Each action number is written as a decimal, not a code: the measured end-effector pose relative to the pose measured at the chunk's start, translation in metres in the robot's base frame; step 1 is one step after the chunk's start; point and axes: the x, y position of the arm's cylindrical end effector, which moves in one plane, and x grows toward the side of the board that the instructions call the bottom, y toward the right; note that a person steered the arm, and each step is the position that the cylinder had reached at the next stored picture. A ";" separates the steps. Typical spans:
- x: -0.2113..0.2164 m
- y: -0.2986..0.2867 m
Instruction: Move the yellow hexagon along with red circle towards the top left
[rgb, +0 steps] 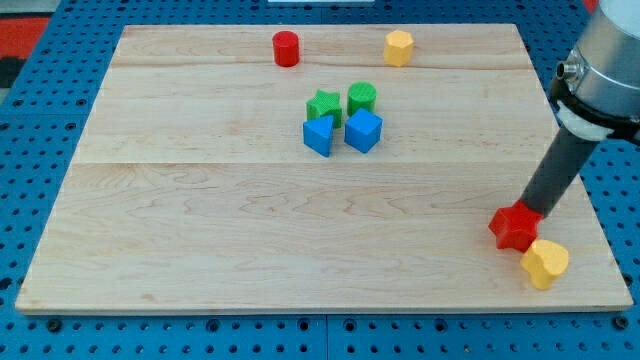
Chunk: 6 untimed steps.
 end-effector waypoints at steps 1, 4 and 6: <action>0.001 0.000; -0.107 -0.007; -0.190 -0.009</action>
